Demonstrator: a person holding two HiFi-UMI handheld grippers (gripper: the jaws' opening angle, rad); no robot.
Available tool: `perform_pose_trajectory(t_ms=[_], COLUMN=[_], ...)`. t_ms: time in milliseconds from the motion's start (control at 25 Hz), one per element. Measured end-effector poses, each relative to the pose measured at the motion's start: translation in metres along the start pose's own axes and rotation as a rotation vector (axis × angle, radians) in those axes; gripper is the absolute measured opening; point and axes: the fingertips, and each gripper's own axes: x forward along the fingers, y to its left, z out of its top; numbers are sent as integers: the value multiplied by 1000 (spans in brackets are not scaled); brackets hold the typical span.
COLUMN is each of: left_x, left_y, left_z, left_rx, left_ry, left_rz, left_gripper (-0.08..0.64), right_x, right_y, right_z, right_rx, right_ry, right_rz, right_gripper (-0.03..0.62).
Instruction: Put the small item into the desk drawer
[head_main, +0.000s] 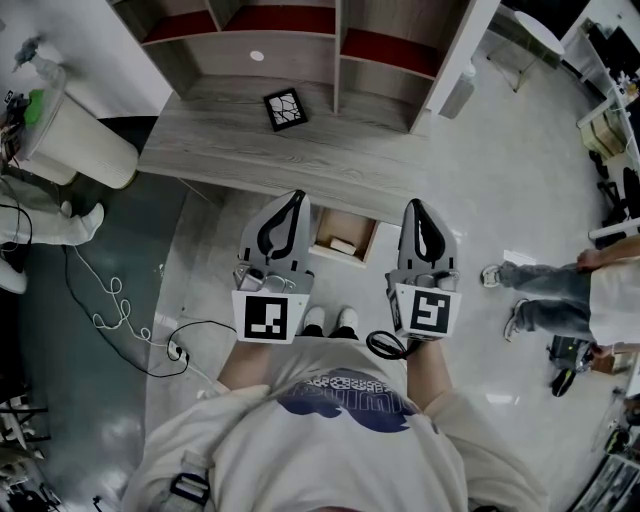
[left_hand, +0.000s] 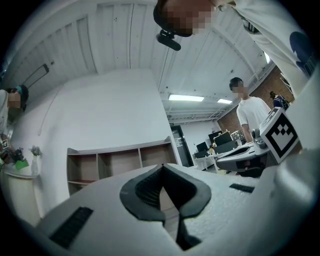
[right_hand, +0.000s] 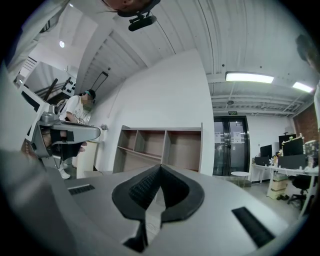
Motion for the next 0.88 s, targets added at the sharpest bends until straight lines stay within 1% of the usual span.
perform_pose_trajectory(t_ms=[80, 240, 520, 880], left_x=[1, 5, 8, 11], left_y=[0, 1, 2, 5], left_z=[-1, -4, -8, -14], left_rx=[-7, -8, -36, -37], left_ry=[0, 6, 17, 25], left_rz=[-1, -6, -10, -8], left_gripper=[8, 8, 8, 8], right_x=[1, 1, 1, 3], right_y=[-1, -2, -1, -3], right_z=[2, 4, 5, 1], right_rx=[4, -3, -8, -4], right_ry=[-28, -39, -39, -38], right_rz=[-3, -8, -10, -10], right_gripper=[-3, -3, -3, -3])
